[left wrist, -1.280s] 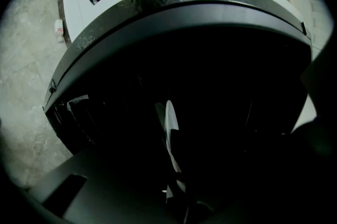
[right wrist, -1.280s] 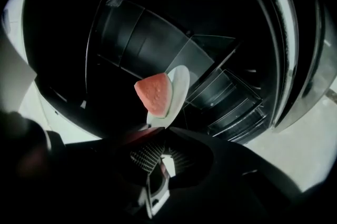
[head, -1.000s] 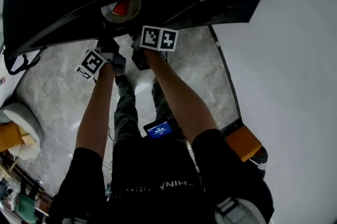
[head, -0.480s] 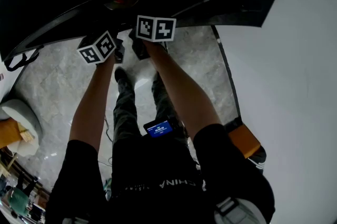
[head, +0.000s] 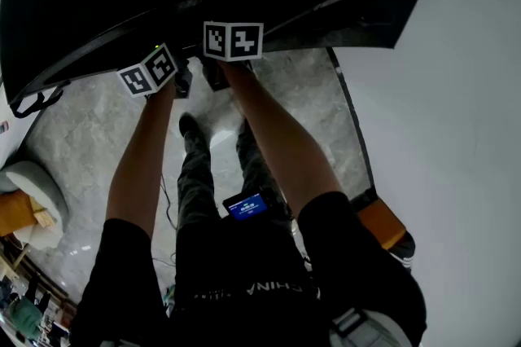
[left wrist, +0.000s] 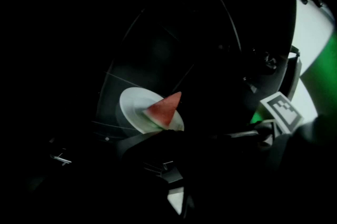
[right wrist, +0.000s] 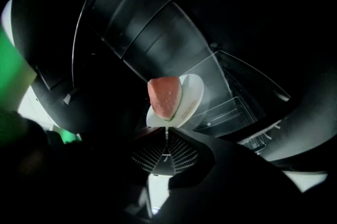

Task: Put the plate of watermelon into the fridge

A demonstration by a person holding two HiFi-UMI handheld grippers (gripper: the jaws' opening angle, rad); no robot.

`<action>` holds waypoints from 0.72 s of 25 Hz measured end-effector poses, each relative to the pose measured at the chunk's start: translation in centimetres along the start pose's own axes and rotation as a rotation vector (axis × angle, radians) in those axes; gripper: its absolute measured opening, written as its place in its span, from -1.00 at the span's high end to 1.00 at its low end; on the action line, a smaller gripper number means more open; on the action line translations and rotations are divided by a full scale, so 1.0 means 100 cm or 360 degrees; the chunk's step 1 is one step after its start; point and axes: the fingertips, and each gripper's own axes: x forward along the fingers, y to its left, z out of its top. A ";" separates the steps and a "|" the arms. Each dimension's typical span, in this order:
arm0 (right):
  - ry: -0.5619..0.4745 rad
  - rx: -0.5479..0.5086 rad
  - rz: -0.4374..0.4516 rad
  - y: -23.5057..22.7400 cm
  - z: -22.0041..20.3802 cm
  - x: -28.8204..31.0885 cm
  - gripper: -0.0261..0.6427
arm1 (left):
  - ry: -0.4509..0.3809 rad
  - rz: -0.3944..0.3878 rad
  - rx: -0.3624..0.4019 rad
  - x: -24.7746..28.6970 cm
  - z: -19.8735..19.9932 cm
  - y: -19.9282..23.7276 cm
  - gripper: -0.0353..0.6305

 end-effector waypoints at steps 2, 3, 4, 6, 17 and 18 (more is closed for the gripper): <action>0.0005 0.0023 0.0011 0.003 -0.001 -0.005 0.84 | 0.0001 -0.0053 0.0018 -0.009 0.000 -0.006 0.85; 0.0002 0.0035 0.0016 0.005 -0.001 -0.008 0.84 | 0.0002 -0.0089 0.0031 -0.014 0.000 -0.010 0.85; -0.0001 0.0043 0.0022 0.008 0.000 -0.012 0.84 | 0.0001 -0.0134 0.0040 -0.018 0.000 -0.016 0.86; -0.0001 0.0052 0.0032 0.016 -0.001 -0.023 0.84 | -0.0008 -0.0221 0.0038 -0.028 0.000 -0.031 0.86; -0.0049 -0.0013 0.0084 0.077 -0.006 -0.110 0.84 | -0.0019 -0.0396 -0.0030 -0.103 0.013 -0.098 0.86; -0.0065 -0.0013 0.0089 0.085 -0.004 -0.116 0.84 | -0.0023 -0.0410 -0.0031 -0.111 0.016 -0.101 0.85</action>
